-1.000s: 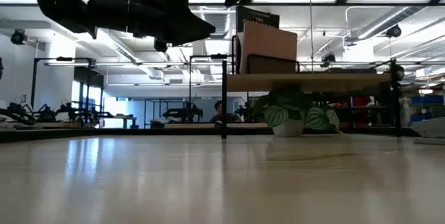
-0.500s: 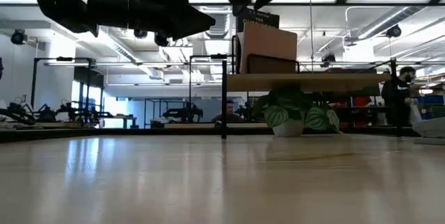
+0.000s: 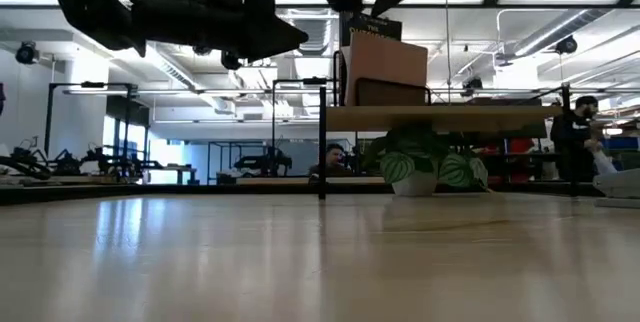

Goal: Stock shelves
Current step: Remove the pink notebook from the black desk organizer on the shelf

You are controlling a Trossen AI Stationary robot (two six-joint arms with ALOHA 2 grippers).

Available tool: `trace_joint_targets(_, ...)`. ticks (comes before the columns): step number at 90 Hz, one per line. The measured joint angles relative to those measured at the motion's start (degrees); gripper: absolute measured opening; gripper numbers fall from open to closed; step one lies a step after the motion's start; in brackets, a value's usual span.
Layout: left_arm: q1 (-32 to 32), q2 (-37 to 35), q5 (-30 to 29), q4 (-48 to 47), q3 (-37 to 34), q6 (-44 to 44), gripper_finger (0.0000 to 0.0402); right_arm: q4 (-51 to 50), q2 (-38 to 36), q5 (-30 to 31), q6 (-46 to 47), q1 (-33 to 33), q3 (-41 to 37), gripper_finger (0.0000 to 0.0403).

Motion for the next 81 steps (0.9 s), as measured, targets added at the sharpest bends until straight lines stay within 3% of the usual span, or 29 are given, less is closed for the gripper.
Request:
trace_joint_targets(27, 0.0, 0.0, 0.0, 0.0, 0.0, 0.0, 0.0128, 0.3, -0.6, 0.1, -10.1, 0.4, 0.0, 0.0215)
trace_joint_targets(52, 0.0, 0.0, 0.1, 0.2, 0.0, 0.0, 0.0128, 0.5, 0.0, -0.1, -5.7, 0.4, 0.0, 0.0204)
trace_joint_targets(81, 0.0, 0.0, 0.1, 0.3, 0.0, 0.0, 0.0128, 0.5, 0.1, -0.1, -5.8, 0.6, 0.0, 0.0223)
